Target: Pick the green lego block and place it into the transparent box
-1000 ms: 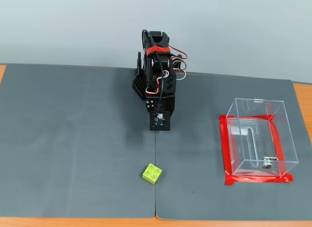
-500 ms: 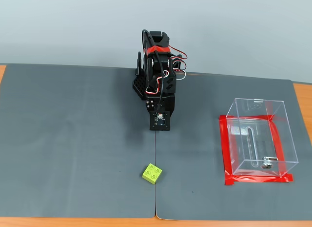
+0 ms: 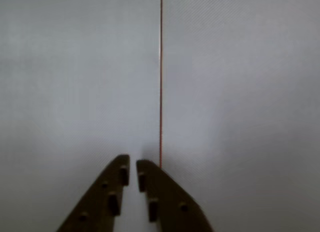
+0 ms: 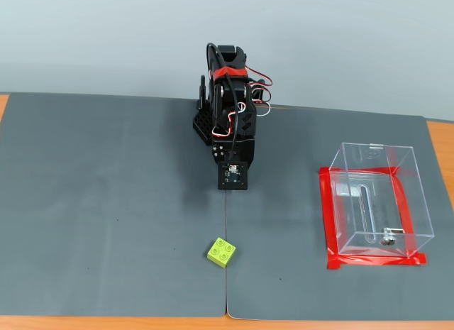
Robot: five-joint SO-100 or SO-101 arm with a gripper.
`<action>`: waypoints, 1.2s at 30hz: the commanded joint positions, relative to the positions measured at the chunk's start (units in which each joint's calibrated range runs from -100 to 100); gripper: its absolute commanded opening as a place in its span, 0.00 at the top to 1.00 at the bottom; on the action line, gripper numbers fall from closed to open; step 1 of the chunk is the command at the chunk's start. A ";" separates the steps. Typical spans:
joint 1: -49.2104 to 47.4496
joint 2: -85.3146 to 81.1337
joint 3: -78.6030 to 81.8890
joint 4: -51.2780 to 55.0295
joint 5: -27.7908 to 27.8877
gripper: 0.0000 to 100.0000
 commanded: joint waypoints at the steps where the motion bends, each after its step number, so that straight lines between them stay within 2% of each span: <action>1: -0.01 0.00 -2.84 0.15 0.20 0.98; 18: -0.16 2.46 -3.65 -0.46 0.14 0.98; 25: 0.29 16.36 -7.81 -7.83 0.09 0.98; 36: -0.16 42.47 -27.53 -17.82 -0.43 0.98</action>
